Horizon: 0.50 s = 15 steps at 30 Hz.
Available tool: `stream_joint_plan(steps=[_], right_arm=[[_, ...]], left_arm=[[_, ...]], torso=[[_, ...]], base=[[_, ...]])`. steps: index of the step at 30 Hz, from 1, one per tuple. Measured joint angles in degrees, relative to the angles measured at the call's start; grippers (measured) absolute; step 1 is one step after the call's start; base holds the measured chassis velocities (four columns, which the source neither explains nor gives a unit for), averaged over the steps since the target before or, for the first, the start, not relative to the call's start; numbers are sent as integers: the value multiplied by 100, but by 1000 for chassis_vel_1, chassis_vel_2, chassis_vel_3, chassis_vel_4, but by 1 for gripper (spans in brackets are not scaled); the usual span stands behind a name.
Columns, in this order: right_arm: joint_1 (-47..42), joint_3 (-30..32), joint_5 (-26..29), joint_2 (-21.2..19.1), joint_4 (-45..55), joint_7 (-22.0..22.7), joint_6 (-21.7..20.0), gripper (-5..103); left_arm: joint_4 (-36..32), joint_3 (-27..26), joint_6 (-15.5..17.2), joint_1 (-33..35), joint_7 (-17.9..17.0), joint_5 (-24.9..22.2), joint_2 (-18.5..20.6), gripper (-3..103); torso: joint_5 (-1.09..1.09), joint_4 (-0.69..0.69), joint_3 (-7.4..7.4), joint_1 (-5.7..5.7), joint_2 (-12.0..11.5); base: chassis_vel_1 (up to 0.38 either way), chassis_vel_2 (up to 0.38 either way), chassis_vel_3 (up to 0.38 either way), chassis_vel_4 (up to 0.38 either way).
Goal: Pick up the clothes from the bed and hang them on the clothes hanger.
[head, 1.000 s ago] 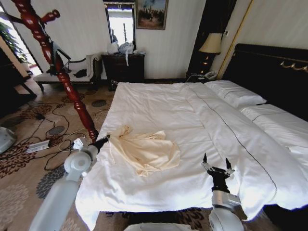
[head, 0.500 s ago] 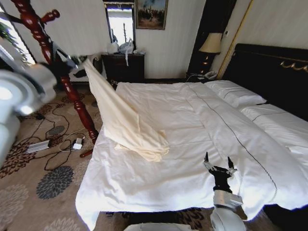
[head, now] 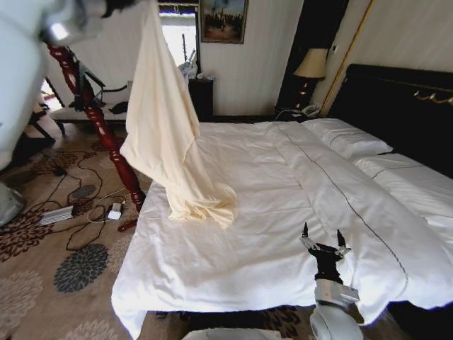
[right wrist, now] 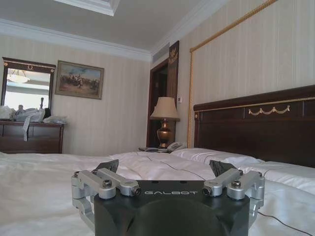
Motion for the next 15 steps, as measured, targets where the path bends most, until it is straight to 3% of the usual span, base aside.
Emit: stream_joint_plan(steps=[4, 12, 13, 15], right_arm=[[-24, 17, 4, 9, 15, 7, 25, 100], [-24, 18, -10, 11, -36, 22, 69, 100], [-19, 1, -18, 16, -52, 23, 70, 100], [1, -58, -43, 40, -99, 23, 73, 100]], left_arm=[[-46, -74, -2, -137, -6, 29, -300, 1], [-533, -343, -41, -309, -75, -299, -283, 1], [-596, -353, -41, -313, -102, -348, -240, 1], [-1199, -425, 56, 17, -367, -442, 199, 1]], torso=[[0, 4, 0, -1, 1], [-6, 7, -2, -4, 2], [-3, 6, -2, -4, 2], [0, 3, -3, -4, 2]], base=[[0, 0, 0, 0], [0, 0, 0, 0], [0, 0, 0, 0], [0, 0, 0, 0]])
